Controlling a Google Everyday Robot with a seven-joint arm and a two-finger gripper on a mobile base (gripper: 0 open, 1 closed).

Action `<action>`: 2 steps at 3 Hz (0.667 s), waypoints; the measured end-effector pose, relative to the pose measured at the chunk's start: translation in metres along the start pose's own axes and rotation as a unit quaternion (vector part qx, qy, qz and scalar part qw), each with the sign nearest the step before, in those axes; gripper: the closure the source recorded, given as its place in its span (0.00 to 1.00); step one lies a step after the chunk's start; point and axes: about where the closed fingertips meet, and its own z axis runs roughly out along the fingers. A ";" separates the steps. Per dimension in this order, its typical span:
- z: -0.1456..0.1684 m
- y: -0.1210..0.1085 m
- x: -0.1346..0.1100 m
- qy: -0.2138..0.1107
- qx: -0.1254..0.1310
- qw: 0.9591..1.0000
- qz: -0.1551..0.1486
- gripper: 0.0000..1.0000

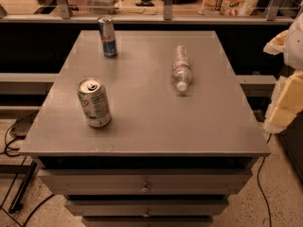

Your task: Pick 7up can

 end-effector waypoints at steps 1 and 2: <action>0.000 0.000 0.000 0.000 0.000 1.000 0.000 0.00; 0.006 0.006 -0.043 -0.074 -0.014 0.997 -0.035 0.00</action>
Offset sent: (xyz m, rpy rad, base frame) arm 0.0058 0.0716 0.0048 0.2496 -0.0340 0.2049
